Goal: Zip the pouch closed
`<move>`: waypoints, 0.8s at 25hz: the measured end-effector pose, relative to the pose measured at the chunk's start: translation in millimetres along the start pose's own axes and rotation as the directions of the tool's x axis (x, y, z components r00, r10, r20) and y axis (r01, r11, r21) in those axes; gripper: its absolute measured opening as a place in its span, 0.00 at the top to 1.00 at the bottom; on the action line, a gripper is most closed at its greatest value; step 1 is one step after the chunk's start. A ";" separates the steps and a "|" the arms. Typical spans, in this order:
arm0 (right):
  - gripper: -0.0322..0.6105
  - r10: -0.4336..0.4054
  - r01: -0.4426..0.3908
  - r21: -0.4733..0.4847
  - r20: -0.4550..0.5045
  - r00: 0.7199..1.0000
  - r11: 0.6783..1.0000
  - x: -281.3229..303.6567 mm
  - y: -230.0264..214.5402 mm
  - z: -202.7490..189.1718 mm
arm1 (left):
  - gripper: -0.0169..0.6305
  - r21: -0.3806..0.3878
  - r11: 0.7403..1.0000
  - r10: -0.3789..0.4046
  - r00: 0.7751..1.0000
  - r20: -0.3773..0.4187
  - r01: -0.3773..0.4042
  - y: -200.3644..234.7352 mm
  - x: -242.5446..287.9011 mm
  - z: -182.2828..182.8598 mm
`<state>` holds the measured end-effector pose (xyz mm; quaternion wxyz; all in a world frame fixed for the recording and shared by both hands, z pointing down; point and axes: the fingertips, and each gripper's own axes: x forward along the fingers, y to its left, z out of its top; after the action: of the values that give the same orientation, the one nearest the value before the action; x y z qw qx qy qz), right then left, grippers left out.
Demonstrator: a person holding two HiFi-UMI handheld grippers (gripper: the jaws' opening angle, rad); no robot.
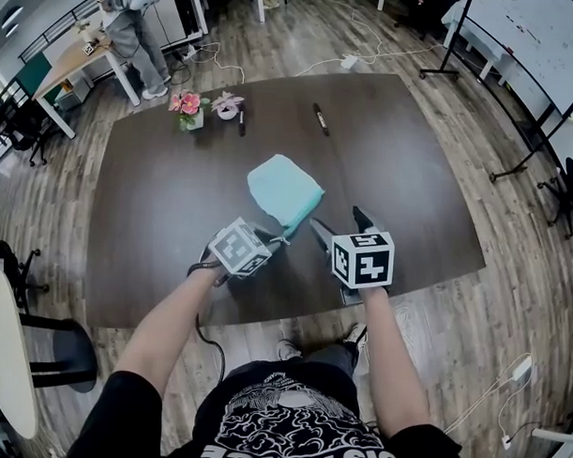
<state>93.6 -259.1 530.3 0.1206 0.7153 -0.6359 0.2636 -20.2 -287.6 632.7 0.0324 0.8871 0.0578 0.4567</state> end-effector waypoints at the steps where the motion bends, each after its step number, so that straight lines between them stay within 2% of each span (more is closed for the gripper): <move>1: 0.35 -0.001 0.001 0.001 -0.001 1.000 1.000 0.6 -0.2 0.0 | 0.93 -0.011 1.000 -0.006 1.000 0.005 0.006 0.5 0.2 -0.8; 8: 0.35 0.019 -0.019 -0.003 0.002 1.000 1.000 3.9 2.2 3.9 | 0.94 -0.154 0.987 -0.041 0.996 0.083 0.053 -0.1 -8.5 6.3; 13: 0.35 0.058 -0.058 -0.021 0.011 0.998 0.998 5.6 4.3 12.1 | 0.94 -0.186 0.981 -0.026 0.990 0.136 0.051 -2.2 -22.3 24.3; 20: 0.35 0.167 -0.166 -0.056 0.006 0.986 0.984 -7.5 9.6 22.7 | 0.94 -0.211 0.977 0.003 0.988 0.154 0.030 -13.5 -39.5 40.5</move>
<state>88.9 -265.8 505.9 0.1145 0.6575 -0.7011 0.2510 -11.0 -279.6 575.8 0.1345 0.9107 0.0122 0.3904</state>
